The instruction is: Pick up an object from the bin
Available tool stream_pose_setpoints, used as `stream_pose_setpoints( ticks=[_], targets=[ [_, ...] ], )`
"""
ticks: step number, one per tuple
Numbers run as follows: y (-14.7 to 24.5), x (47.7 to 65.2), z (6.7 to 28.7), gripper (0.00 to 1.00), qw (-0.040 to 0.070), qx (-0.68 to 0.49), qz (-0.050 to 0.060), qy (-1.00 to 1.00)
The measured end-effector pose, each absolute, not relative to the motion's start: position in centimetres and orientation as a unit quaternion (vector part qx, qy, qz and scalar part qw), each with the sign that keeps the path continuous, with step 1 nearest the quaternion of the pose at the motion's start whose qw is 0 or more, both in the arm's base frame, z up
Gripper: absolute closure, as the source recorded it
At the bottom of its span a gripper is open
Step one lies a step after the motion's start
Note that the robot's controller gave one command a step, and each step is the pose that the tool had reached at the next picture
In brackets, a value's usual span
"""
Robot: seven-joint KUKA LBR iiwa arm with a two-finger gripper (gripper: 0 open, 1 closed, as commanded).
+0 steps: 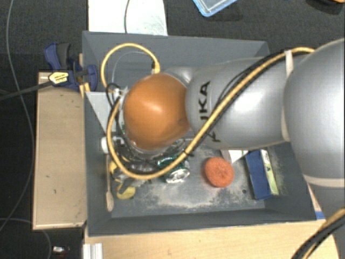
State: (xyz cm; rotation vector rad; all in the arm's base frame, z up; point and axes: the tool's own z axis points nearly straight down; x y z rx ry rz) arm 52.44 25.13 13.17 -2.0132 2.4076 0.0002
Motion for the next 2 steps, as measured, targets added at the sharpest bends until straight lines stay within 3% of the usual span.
stream_pose_setpoints(
  ticks=[1, 2],
  targets=[
    [25.2, 52.5, 13.4, 1.00, 0.003, -0.640, 0.001, 0.768],
    [25.1, 52.3, 16.9, 1.00, 0.000, -0.639, 0.002, 0.770]
  ],
)
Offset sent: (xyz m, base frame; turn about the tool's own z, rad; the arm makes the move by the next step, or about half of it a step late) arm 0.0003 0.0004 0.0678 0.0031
